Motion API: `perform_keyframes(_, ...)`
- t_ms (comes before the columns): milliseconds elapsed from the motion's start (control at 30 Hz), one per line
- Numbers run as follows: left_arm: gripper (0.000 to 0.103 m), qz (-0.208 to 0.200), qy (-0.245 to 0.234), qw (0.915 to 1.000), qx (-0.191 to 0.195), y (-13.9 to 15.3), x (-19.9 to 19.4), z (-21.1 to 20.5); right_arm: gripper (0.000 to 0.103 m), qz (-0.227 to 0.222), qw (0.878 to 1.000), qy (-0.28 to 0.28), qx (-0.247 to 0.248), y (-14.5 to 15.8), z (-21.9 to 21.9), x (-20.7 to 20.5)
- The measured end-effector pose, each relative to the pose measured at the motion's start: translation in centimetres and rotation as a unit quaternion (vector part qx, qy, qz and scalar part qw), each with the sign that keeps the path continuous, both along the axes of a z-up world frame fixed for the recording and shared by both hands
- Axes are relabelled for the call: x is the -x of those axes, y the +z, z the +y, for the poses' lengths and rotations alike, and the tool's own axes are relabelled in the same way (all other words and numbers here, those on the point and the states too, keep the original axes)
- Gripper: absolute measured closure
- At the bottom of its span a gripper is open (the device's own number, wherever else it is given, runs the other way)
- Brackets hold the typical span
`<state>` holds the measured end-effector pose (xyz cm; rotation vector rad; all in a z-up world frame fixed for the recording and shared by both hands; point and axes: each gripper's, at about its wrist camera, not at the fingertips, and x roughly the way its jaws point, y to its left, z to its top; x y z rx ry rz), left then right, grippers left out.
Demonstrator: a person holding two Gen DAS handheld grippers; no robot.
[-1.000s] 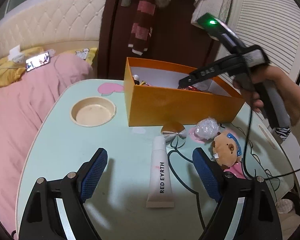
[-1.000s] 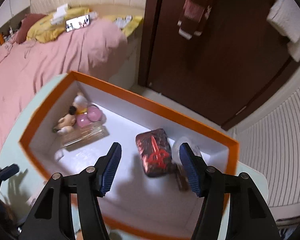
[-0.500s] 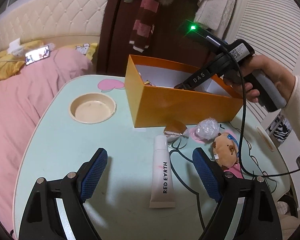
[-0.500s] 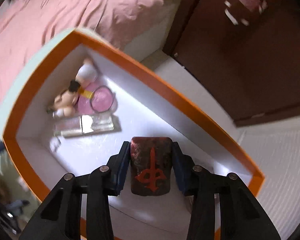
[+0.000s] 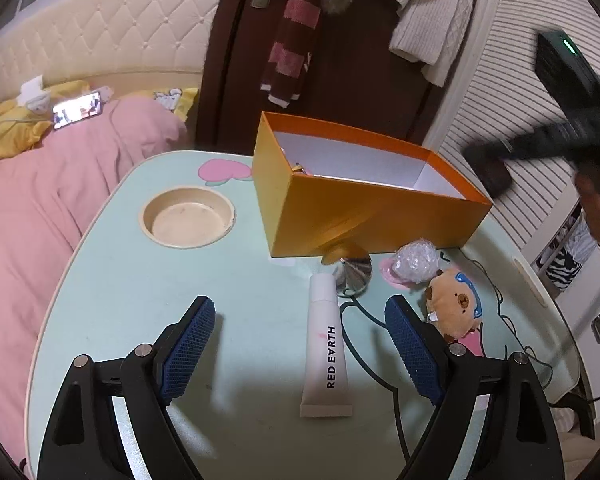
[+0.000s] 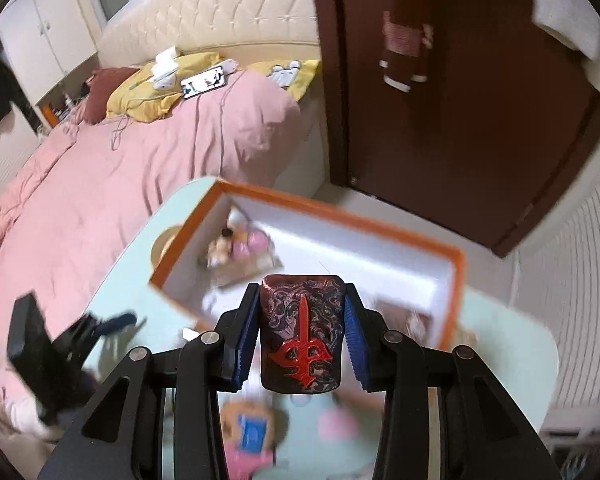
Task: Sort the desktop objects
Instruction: 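Carry the dark red box out with the right gripper and set it beside the keychain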
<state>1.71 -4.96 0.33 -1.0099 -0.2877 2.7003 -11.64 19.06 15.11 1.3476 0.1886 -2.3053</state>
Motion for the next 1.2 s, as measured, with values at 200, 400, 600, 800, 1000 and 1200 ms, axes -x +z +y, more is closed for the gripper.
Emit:
perform_keyframes(200, 0.017, 0.009, 0.007, 0.9999, -0.004, 0.1, -0.1, -0.2, 0.062, -0.046, 0.997, -0.038, -0.041, -4.9, 2.3, -4.2)
perform_keyframes(400, 0.017, 0.01, 0.02, 0.9997, -0.002, 0.1, -0.3, -0.5, 0.062, -0.057, 0.996, -0.056, -0.034, -9.7, 2.8, -5.4)
perform_keyframes(600, 0.017, 0.025, 0.011, 0.9994, 0.022, 1.1, -0.4, -0.2, 0.051, 0.022, 0.995, -0.07, 0.074, -7.9, 4.7, -7.0)
perform_keyframes(800, 0.017, 0.046, -0.033, 0.9974, 0.044, 5.6, 0.8, 0.8, 0.027, 0.075, 0.977, -0.099, 0.176, -7.2, 7.2, -7.8)
perform_keyframes(1000, 0.031, 0.053, -0.136, 0.9827, 0.114, 11.3, 6.1, 5.9, 0.027, 0.081, 0.962, -0.139, 0.222, -8.1, 9.3, -8.1)
perform_keyframes(1200, 0.046, -0.063, -0.274, 0.9431, 0.178, 9.3, 14.5, 14.1, 0.027, 0.063, 0.952, -0.141, 0.263, -7.9, 10.9, -8.8)
